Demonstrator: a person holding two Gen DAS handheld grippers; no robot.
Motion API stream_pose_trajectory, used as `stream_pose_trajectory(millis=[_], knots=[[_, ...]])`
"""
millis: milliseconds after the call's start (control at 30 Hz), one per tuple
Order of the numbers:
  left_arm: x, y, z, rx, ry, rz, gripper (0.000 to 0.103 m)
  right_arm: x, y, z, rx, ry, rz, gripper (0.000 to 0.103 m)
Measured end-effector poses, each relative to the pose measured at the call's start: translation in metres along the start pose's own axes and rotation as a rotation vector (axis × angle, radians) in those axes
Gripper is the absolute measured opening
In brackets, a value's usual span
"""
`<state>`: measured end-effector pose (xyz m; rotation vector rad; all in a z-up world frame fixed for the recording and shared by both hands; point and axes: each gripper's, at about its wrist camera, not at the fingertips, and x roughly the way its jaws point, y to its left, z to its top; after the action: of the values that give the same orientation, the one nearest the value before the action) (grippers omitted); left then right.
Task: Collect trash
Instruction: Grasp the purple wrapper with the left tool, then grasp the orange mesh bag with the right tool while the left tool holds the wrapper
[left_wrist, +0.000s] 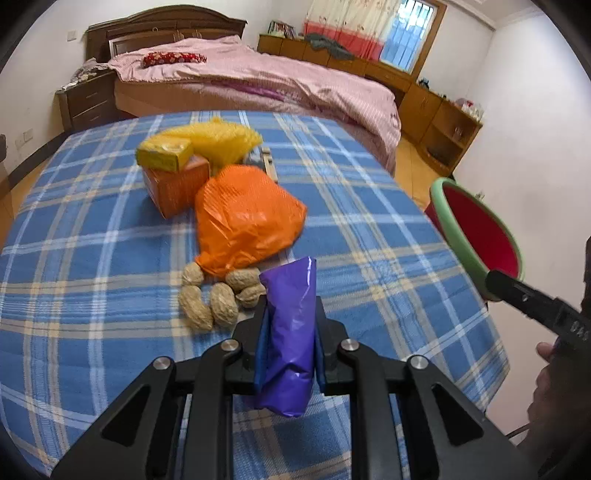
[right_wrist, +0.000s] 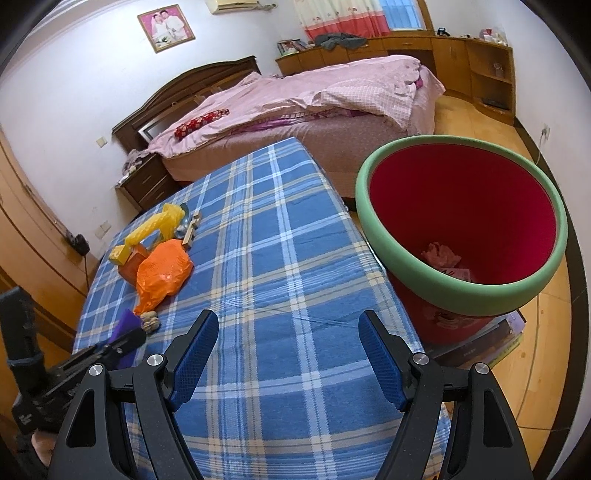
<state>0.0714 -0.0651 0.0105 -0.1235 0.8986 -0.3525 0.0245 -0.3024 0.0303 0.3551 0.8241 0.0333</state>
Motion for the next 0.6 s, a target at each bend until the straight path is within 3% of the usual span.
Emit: stream_pose_trajectory(millis=[300, 600], knots=[[-0.022, 0.021, 0.01, -0.054, -0.065, 0.003, 0.019, -0.001, 0.024, 0.006, -0.059, -0.007, 0.017, 0.079], [-0.038, 0.061, 0.027, -0.126, -0.113, 0.089, 0.019, 0.015, 0.065, 0.016, -0.142, 0.009, 0.066, 0.079]])
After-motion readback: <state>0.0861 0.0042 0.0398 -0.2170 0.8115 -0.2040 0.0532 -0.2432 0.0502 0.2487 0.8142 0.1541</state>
